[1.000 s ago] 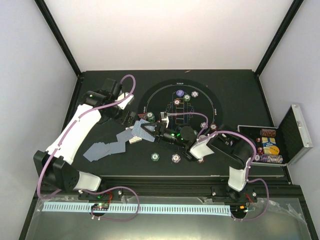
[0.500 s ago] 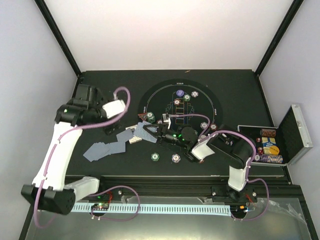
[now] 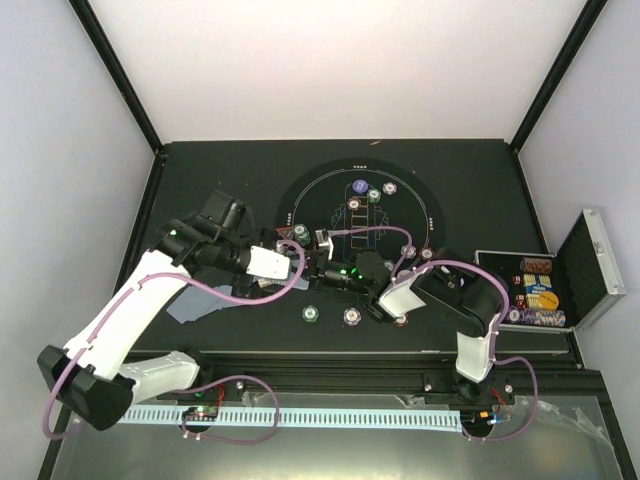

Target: Distribute texas hold em gaming equipment

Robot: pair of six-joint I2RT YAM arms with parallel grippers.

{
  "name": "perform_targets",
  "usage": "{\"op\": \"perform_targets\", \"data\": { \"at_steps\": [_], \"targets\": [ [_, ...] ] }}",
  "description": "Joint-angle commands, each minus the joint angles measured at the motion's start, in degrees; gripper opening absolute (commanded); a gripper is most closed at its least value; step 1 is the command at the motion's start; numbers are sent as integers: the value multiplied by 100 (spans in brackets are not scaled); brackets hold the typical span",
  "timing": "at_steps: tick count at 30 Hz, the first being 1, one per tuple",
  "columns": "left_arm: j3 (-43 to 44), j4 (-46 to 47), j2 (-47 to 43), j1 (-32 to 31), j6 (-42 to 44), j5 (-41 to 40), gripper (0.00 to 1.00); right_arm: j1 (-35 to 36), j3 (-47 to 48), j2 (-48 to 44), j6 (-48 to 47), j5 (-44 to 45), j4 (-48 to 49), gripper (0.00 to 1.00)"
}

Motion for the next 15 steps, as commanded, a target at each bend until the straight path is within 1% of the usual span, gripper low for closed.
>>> {"op": "perform_targets", "data": {
  "at_steps": [1, 7, 15],
  "targets": [
    [163, 458, 238, -282, -138, -268, 99, 75, 232, 27, -209, -146, -49, 5],
    [119, 545, 513, -384, -374, -428, 99, 132, 264, 19, -286, -157, -138, 5],
    [-29, 472, 795, -388, -596, -977, 99, 148, 293, 10, -345, -155, -226, 5]
  ]
}}
